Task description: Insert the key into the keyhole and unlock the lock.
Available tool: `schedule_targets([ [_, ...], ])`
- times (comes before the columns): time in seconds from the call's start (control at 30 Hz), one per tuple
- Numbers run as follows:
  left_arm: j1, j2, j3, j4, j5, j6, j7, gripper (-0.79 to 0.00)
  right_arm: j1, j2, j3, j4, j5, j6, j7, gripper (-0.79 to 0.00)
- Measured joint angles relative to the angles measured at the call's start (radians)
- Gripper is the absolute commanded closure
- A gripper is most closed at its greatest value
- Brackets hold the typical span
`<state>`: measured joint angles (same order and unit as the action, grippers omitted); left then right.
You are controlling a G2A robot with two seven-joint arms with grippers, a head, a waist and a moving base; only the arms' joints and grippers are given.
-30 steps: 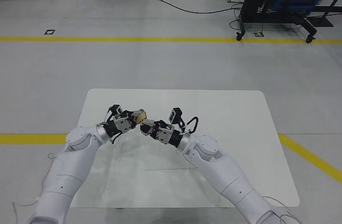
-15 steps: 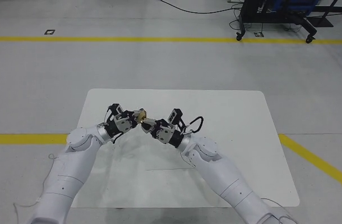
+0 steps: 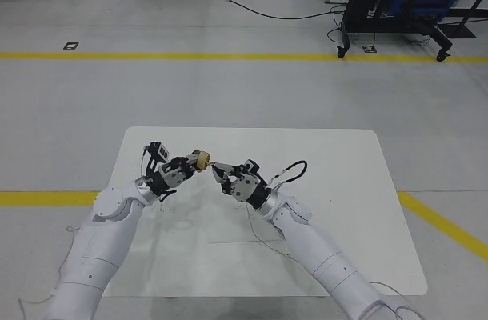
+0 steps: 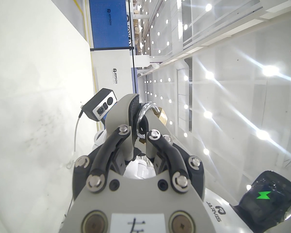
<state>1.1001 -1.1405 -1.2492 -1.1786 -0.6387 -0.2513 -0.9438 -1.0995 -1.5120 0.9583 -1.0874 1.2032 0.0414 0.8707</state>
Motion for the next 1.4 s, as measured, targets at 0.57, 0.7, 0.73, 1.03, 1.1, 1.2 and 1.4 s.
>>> schedule_targets([
  [0.57,0.042,0.001,-0.016,-0.059,0.069,-0.051,0.058,0.000,0.016,-0.002,-0.027,0.006,-0.200,-0.061,-0.060,-0.166],
  [0.7,0.046,0.002,-0.018,-0.063,0.079,-0.055,0.064,0.000,0.005,0.003,-0.022,-0.019,-0.245,-0.068,-0.083,-0.212],
  [0.73,0.046,0.002,-0.018,-0.065,0.083,-0.055,0.066,0.000,0.002,0.004,-0.021,-0.027,-0.255,-0.068,-0.091,-0.200],
  [1.03,0.054,0.002,-0.023,-0.076,0.094,-0.070,0.071,0.000,-0.022,0.006,-0.005,-0.065,-0.259,-0.058,-0.123,0.000],
  [1.1,0.055,0.001,-0.024,-0.076,0.092,-0.071,0.069,0.000,-0.026,0.006,0.001,-0.069,-0.248,-0.056,-0.118,0.000],
  [1.2,0.055,0.001,-0.026,-0.077,0.092,-0.073,0.068,0.000,-0.030,0.007,0.007,-0.073,-0.239,-0.050,-0.105,0.000],
  [1.4,0.057,0.001,-0.030,-0.082,0.100,-0.101,0.061,0.000,-0.039,0.004,0.021,-0.066,-0.140,0.024,-0.048,0.000],
])
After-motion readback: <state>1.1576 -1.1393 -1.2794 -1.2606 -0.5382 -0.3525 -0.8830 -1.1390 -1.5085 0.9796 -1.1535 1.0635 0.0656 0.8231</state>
